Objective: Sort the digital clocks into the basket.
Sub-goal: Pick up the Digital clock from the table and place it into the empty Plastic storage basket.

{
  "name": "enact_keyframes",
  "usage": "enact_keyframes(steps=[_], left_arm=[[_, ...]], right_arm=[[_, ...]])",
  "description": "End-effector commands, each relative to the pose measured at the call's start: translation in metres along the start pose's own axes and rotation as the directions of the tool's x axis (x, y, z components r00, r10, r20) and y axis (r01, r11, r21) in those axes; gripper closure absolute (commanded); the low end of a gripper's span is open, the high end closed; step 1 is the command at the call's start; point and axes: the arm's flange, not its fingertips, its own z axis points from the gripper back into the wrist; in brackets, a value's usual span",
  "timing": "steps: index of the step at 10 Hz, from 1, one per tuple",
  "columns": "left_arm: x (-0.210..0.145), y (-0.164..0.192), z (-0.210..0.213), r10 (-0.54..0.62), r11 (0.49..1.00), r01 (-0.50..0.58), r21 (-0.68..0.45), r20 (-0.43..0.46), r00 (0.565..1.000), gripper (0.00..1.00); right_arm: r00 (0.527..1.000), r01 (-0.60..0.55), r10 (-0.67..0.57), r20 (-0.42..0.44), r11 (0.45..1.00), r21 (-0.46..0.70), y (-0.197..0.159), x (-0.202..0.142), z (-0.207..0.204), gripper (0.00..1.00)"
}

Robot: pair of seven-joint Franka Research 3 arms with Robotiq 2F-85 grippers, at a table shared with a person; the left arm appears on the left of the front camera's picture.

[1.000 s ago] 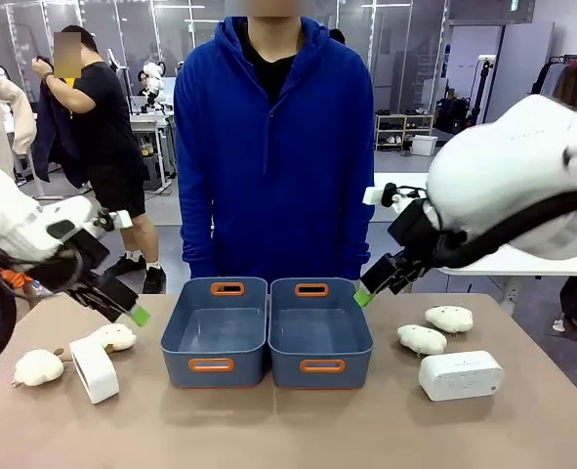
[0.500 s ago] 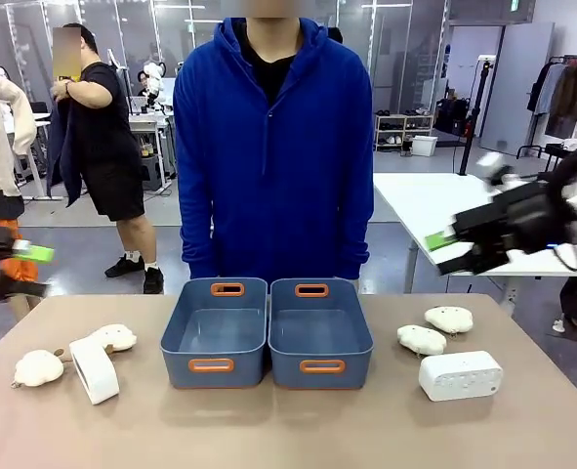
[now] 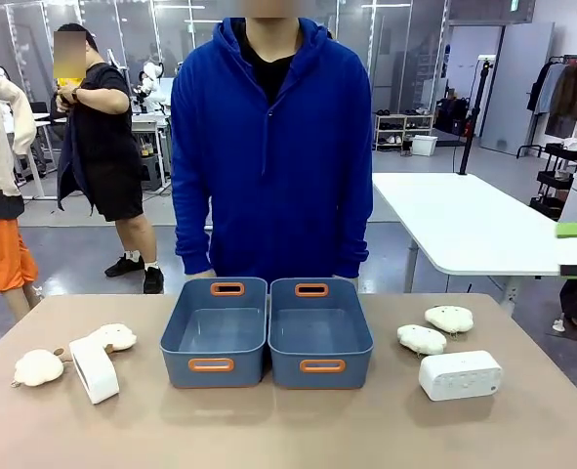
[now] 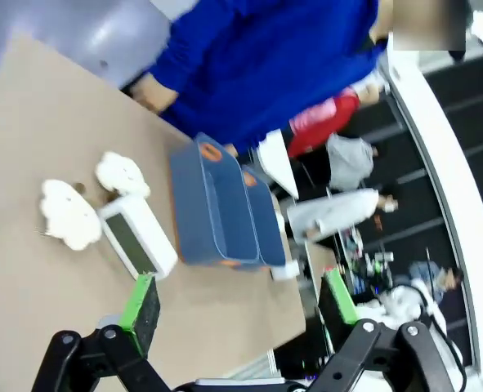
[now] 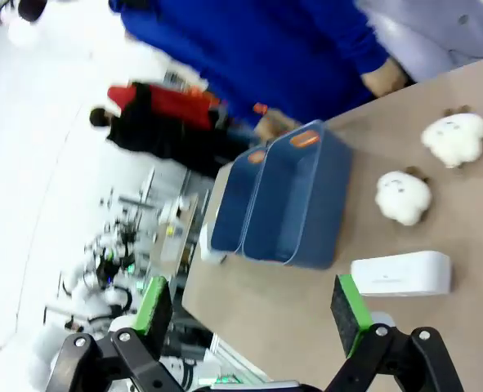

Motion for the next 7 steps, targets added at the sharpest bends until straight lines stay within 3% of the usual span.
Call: enact_keyframes(steps=[1, 2, 3, 4, 7], left_arm=[[-0.035, -0.003, 0.004, 0.010, 1.000, -0.012, 0.024, 0.102, 0.995, 0.00], [-0.031, 0.004, 0.005, -0.009, 0.998, -0.002, 0.061, 0.168, 0.986, 0.00], [0.000, 0.004, 0.019, 0.014, 1.000, -0.015, 0.021, 0.053, 0.998, 0.00], [0.000, 0.004, 0.019, 0.014, 1.000, -0.015, 0.021, 0.053, 0.998, 0.00], [0.000, 0.004, 0.019, 0.014, 1.000, -0.015, 0.021, 0.053, 0.998, 0.00]], right_arm=[[0.994, 0.032, -0.030, 0.103, 0.999, -0.019, -0.013, -0.020, 0.012, 0.00], [0.990, 0.049, -0.039, 0.135, 0.996, -0.070, -0.025, -0.020, 0.013, 0.00], [0.985, 0.101, -0.087, 0.149, 0.991, -0.089, -0.041, -0.019, 0.001, 0.00], [0.994, 0.060, -0.056, 0.093, 0.998, -0.038, -0.022, -0.016, 0.027, 0.00], [0.994, 0.060, -0.056, 0.093, 0.998, -0.038, -0.022, -0.016, 0.027, 0.00]])
